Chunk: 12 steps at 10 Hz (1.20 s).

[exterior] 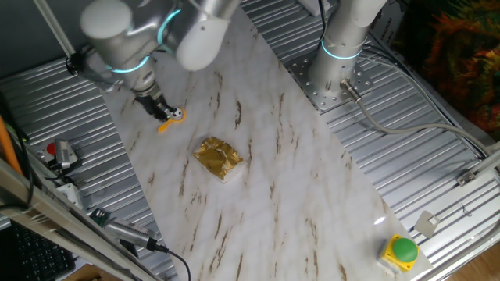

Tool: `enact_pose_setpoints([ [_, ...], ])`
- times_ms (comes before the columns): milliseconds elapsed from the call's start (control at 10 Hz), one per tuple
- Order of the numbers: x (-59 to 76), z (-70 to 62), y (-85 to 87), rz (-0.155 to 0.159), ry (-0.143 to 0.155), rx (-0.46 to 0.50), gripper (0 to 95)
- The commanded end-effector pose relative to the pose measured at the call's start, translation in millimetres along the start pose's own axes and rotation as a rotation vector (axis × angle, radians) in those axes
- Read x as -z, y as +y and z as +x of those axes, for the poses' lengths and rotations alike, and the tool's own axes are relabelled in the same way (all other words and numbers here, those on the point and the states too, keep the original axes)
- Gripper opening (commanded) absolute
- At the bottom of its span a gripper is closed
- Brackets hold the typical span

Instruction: Remove the bubble ring from the ball

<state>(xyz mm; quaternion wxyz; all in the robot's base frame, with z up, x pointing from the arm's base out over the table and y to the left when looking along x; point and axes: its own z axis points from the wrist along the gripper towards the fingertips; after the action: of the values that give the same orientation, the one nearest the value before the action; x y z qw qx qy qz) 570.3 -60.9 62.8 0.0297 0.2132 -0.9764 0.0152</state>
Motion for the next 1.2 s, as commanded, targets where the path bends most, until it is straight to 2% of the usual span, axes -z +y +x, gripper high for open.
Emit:
enact_pose_setpoints([
  [100, -3.1, 7.0, 0.8, -0.009, 0.008, 0.009, 0.0],
  [200, -4.8, 9.7, 1.4, -0.013, 0.004, 0.012, 0.0],
  [400, -3.4, 6.1, 0.6, -0.005, -0.005, 0.019, 0.0],
  [700, -10.2, 3.4, -0.9, 0.013, -0.048, 0.042, 0.0],
  [800, -9.6, 2.3, -1.2, 0.015, -0.047, 0.040, 0.0],
  [1000, -7.3, -8.3, -4.2, 0.022, -0.059, 0.032, 0.0],
  [1200, -12.1, -20.7, -8.8, 0.022, -0.071, 0.033, 0.0],
])
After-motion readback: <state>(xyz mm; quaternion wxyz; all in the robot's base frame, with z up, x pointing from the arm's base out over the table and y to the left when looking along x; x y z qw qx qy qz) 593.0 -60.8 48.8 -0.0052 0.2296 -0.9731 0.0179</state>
